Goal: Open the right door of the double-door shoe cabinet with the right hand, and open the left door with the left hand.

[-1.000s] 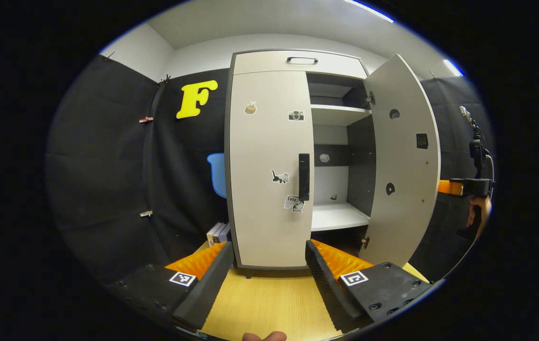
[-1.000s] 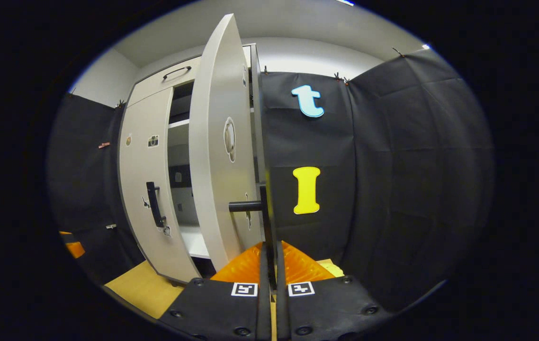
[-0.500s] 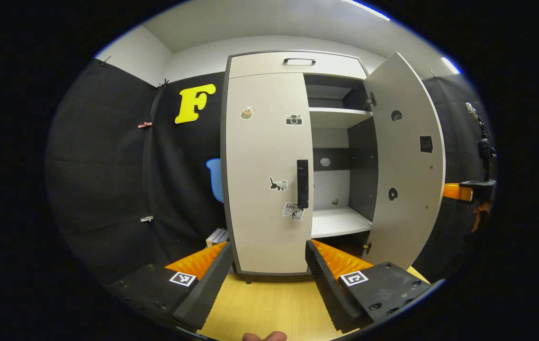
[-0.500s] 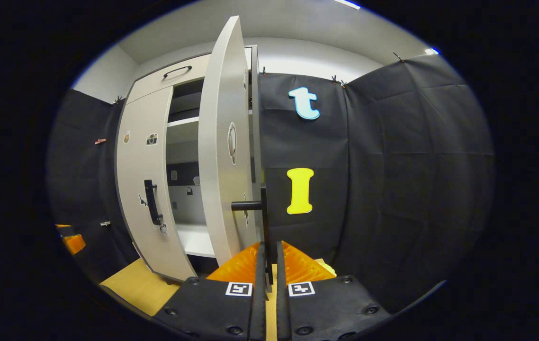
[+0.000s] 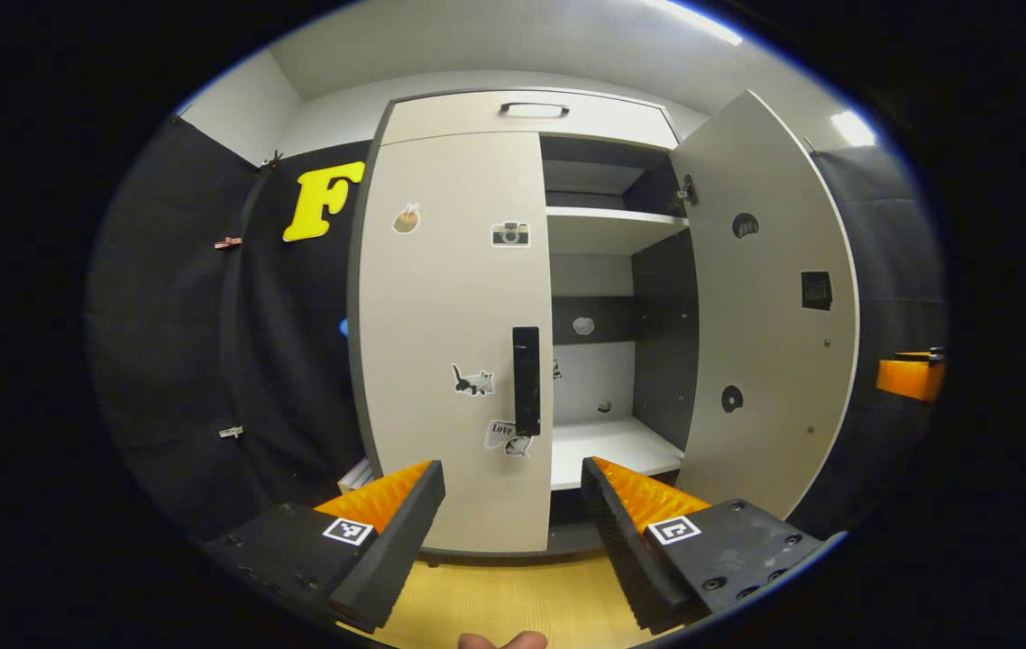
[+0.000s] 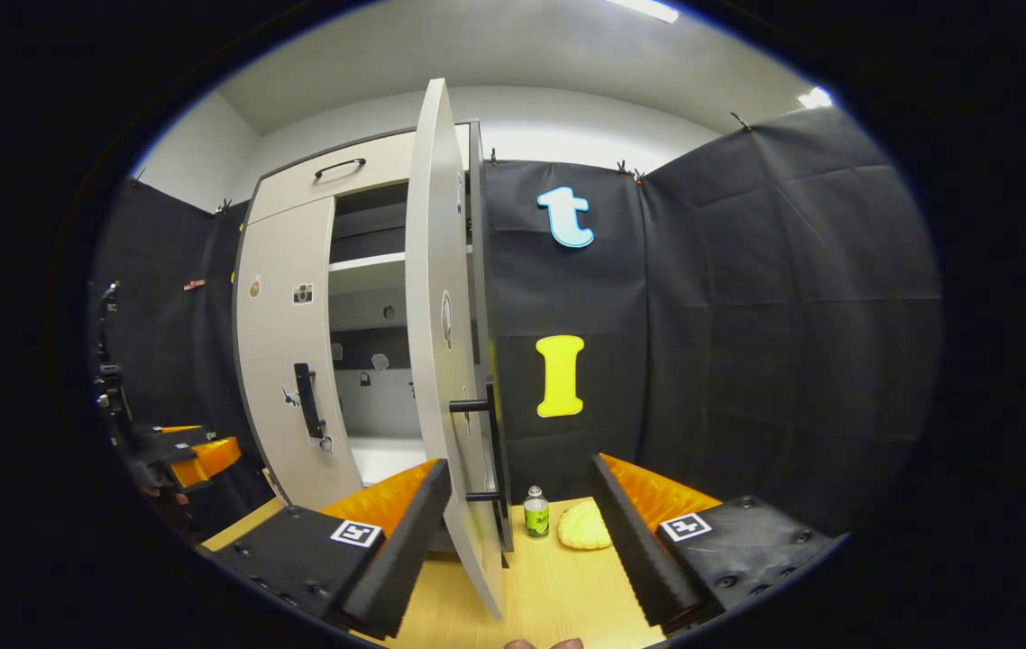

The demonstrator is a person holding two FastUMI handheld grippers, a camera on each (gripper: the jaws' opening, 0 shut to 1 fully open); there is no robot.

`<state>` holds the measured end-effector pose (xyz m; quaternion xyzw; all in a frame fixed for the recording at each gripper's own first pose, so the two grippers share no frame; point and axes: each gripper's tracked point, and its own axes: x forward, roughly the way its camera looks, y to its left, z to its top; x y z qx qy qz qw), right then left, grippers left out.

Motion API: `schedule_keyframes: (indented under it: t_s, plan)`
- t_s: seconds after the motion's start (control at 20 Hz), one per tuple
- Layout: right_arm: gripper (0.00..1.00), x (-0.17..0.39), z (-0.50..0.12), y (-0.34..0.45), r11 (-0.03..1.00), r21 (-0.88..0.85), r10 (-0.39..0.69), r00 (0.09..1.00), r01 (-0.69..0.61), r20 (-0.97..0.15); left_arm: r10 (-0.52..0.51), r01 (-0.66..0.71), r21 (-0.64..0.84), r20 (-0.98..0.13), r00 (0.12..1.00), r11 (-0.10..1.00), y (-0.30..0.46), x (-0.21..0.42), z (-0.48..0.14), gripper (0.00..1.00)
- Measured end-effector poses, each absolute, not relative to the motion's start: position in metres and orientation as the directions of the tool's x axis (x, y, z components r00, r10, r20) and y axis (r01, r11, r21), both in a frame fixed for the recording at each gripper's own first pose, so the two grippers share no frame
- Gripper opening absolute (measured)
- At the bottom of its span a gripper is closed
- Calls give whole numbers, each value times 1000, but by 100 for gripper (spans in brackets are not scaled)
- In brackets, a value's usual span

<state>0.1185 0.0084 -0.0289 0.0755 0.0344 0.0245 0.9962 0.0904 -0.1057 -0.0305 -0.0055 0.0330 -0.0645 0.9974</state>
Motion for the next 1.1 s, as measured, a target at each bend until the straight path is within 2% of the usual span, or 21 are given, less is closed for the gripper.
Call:
schedule_keyframes:
  t_s: [0.05, 0.2, 0.5, 0.75, 0.95, 1.0, 1.1]
  plan:
    - [99, 113, -25, 7, 989, 144, 46, 997, -36, -63, -134, 134, -12, -63, 989, 991, -110, 105, -29, 95]
    - [98, 96, -16, 12, 990, 134, 41, 998, -34, -49, -127, 126, -23, -54, 990, 992, -115, 150, -24, 92]
    - [98, 81, -9, 19, 994, 94, 53, 998, -51, -25, -122, 119, -50, -54, 991, 992, -127, 217, -20, 95]
    - [98, 87, -23, 13, 991, 127, 60, 996, -51, -65, -90, 91, 17, -33, 995, 996, -133, 258, -14, 87]
    - [98, 97, -23, 2, 987, 154, 58, 996, -48, -64, -39, 41, 57, -36, 999, 997, -133, 277, -18, 63]
    - [98, 100, -23, -1, 987, 155, 57, 996, -46, -63, -21, 22, 64, -25, 999, 998, -130, 281, -17, 53]
    - [98, 104, -23, -6, 987, 157, 58, 996, -48, -61, -15, 16, 55, -20, 1000, 998, -129, 283, -17, 40]
